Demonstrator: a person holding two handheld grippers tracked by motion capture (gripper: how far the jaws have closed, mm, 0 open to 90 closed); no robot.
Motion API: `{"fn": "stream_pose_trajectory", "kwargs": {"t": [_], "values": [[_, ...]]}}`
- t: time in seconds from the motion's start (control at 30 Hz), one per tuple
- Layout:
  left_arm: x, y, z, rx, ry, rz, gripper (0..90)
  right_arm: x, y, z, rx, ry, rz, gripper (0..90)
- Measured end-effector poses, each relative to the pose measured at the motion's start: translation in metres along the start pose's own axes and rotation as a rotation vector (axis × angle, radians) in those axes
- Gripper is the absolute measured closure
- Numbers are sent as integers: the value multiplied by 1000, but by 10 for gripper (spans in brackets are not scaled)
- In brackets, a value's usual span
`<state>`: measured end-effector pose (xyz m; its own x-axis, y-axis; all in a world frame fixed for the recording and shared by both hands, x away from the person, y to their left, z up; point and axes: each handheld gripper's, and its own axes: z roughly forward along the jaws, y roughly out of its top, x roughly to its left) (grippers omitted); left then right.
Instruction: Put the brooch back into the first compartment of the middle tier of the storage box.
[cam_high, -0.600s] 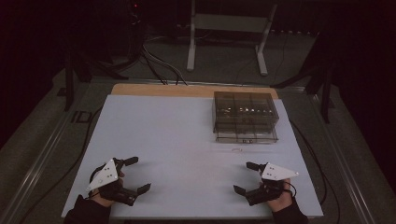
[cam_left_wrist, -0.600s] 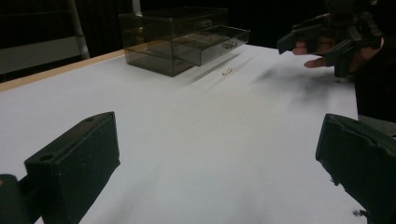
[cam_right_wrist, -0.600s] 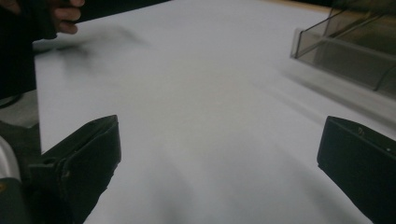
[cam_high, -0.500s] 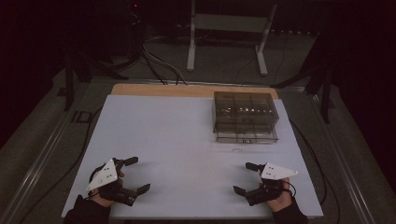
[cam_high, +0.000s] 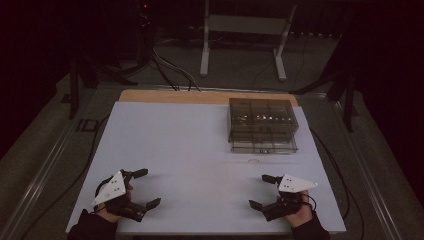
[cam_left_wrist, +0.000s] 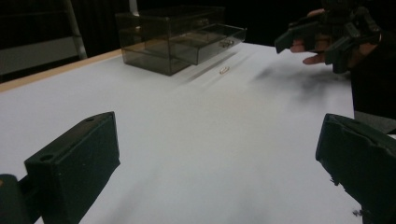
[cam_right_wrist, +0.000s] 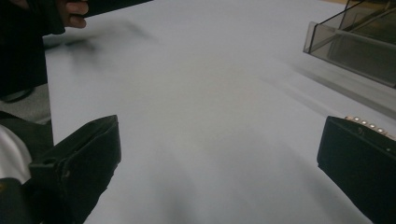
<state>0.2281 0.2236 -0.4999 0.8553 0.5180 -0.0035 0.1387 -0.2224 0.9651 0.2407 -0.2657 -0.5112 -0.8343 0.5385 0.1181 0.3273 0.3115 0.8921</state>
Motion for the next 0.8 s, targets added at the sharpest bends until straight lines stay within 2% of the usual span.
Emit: {"fn": "stream_pose_trajectory", "kwargs": {"t": [0.13, 0.2, 0.3, 0.5, 0.8], "values": [[0, 1, 0, -7, -1, -7, 3, 5, 3, 2, 9, 22, -1, 0], [1, 0, 0, -3, 1, -5, 3, 7, 6, 3, 20, 49, 9, 0], [2, 0, 1, -4, 0, -9, 3, 9, 11, 2, 4, 87, 40, 0], [2, 0, 1, -1, -1, -12, 3, 14, 22, -2, -10, 71, 37, 0], [3, 0, 0, 7, 7, -20, 3, 16, 38, -7, -52, 34, 7, 0]]}}
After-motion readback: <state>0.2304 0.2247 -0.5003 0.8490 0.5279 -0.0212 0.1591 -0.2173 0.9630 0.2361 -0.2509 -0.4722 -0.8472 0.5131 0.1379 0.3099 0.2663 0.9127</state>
